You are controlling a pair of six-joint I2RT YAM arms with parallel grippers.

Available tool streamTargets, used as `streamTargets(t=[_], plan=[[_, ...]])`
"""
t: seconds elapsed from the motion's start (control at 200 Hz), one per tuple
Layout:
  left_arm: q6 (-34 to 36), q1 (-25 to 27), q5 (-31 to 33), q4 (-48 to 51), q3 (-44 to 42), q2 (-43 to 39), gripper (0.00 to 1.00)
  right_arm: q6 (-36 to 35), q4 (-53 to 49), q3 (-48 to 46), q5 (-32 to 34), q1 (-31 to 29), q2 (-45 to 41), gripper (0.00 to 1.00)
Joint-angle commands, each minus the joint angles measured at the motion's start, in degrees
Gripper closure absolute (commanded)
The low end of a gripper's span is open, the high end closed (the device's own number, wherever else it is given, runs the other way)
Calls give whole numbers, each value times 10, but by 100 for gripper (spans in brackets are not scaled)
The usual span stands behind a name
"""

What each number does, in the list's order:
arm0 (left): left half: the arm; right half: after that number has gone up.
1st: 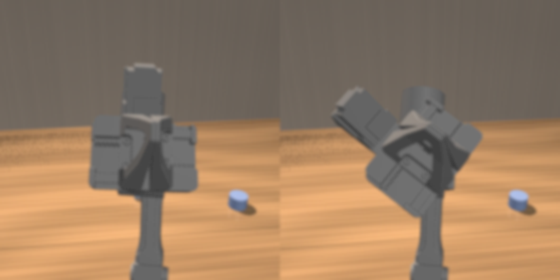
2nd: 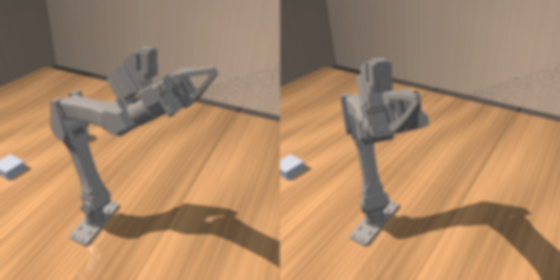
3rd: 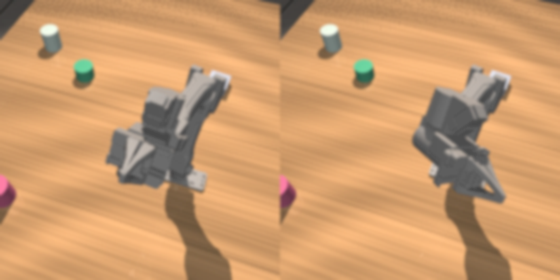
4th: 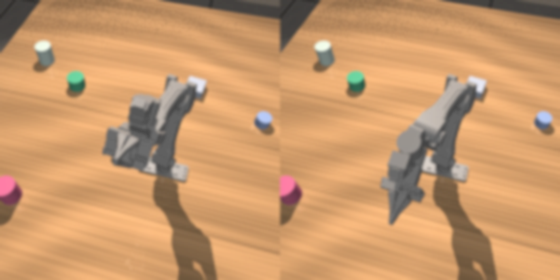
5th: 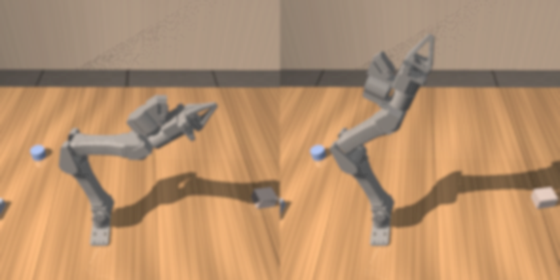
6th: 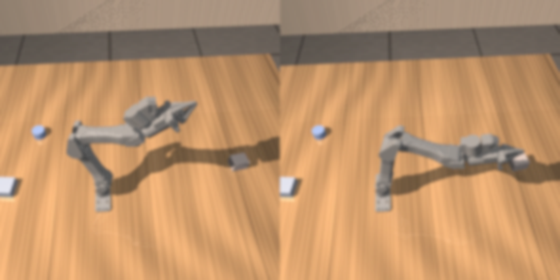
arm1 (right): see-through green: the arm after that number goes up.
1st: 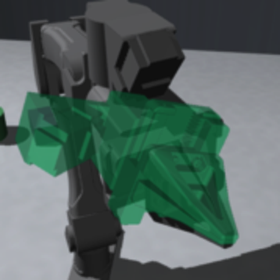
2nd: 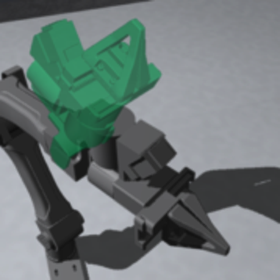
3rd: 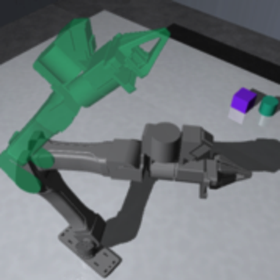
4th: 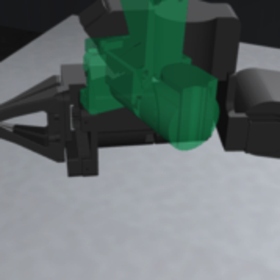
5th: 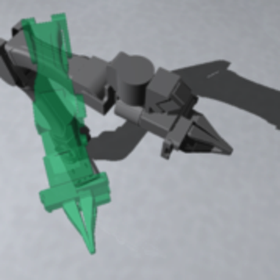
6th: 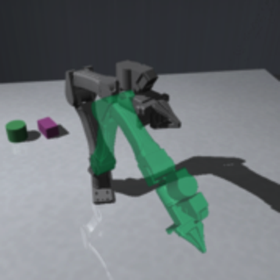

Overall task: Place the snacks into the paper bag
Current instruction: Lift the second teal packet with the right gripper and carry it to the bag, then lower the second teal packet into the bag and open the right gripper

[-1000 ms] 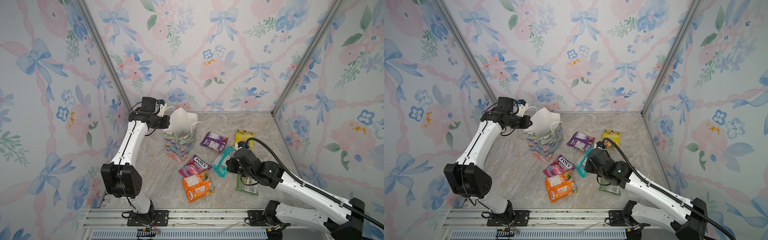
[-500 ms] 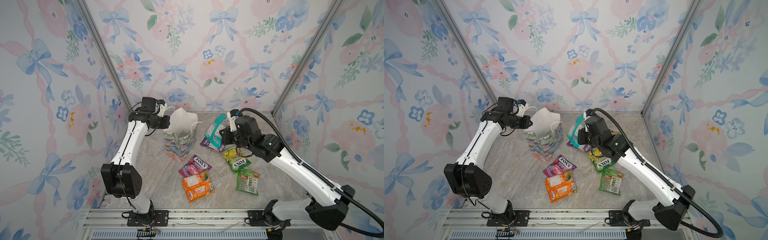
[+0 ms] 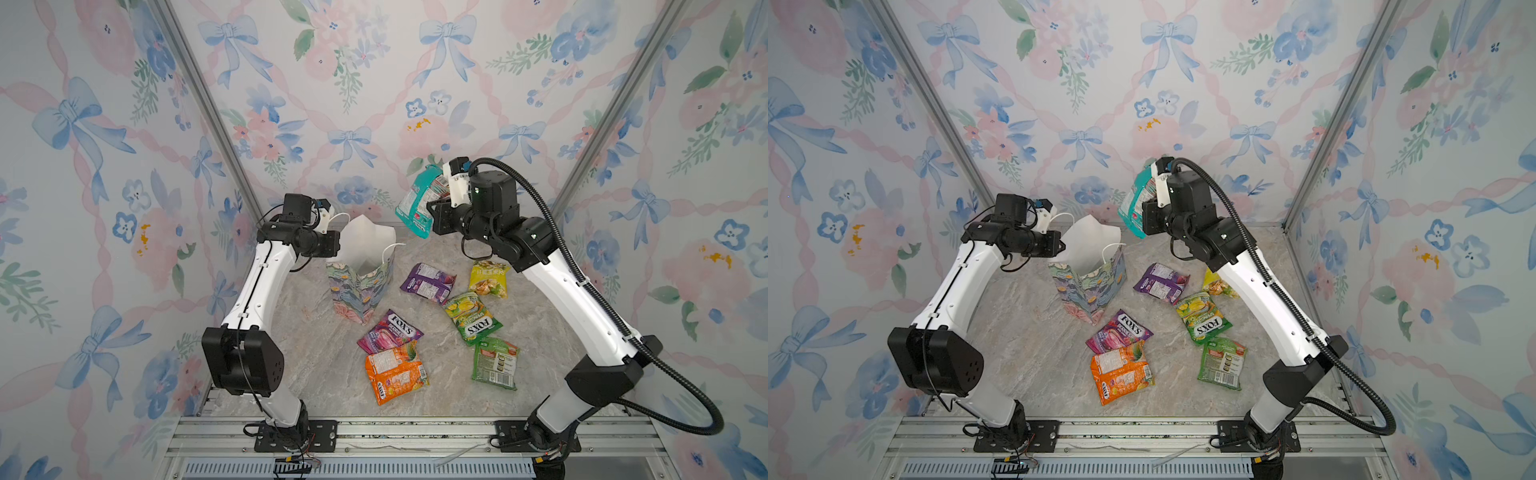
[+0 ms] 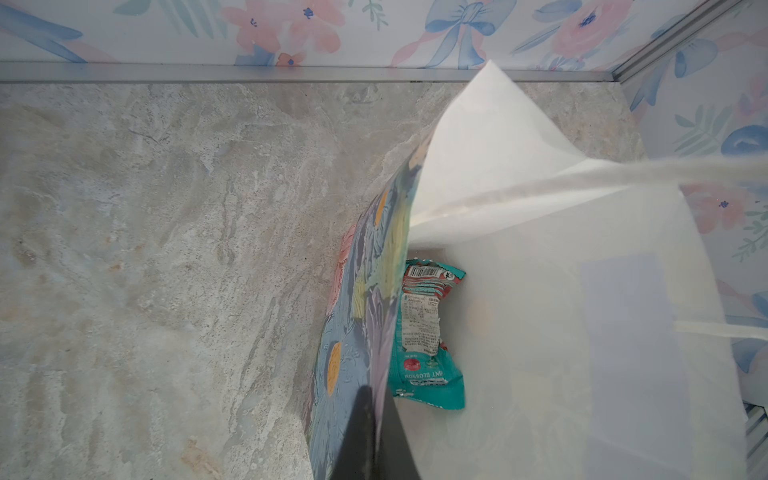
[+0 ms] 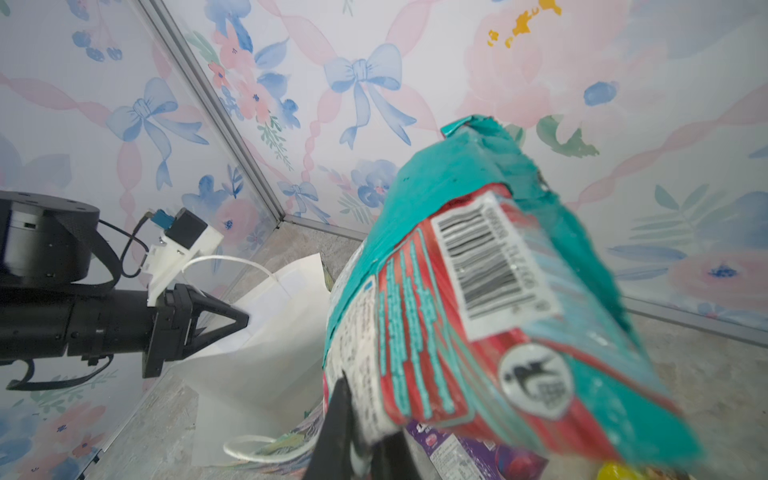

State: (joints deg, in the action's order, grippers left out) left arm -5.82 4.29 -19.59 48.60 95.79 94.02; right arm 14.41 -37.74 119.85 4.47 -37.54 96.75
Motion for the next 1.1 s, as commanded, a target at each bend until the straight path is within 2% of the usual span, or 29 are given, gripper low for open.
streamTargets(t=[0.0, 0.19, 0.32, 0.53, 0.77, 1.095], plan=[[5, -2, -12, 8, -2, 1, 100, -27, -13, 71, -36, 3, 44, 100], [4, -1, -12, 8, -2, 0, 100, -19, -36, 165, -75, -16, 120, 100], [4, -1, -11, 8, -2, -1, 100, 9, -38, 181, -105, -30, 148, 100], [5, -1, -10, 8, -3, -2, 100, 52, -4, 115, -162, -43, 143, 100], [6, -1, -8, 8, -2, -3, 100, 90, 45, 27, -194, -50, 113, 100], [6, -1, -9, 9, -2, -6, 100, 118, 83, -29, -222, -50, 100, 100]])
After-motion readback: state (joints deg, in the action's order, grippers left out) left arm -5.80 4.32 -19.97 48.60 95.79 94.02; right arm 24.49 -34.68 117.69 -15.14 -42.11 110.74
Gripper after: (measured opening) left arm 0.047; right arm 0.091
